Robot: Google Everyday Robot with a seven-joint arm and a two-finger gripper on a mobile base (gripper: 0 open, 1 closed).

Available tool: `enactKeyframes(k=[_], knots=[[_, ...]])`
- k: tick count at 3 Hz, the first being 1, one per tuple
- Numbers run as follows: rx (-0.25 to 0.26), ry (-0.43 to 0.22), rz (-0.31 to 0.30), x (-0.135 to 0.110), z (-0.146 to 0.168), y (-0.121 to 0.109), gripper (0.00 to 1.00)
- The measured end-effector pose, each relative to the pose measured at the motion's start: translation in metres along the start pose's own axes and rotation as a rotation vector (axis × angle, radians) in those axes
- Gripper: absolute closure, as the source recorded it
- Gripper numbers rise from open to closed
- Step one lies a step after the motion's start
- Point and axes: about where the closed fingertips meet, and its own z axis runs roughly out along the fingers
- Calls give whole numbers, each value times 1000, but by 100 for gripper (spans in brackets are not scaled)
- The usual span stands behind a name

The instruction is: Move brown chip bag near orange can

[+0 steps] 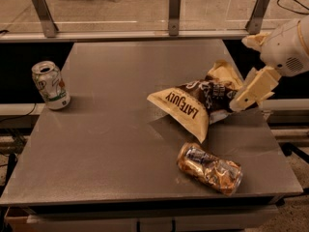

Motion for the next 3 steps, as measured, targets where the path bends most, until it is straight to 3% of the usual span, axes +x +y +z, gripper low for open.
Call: enactKeyframes(k=[2,3], knots=[[243,-46,-100,-15,-132,-72,0],[287,-62,-122,-28,-152,-80,0]])
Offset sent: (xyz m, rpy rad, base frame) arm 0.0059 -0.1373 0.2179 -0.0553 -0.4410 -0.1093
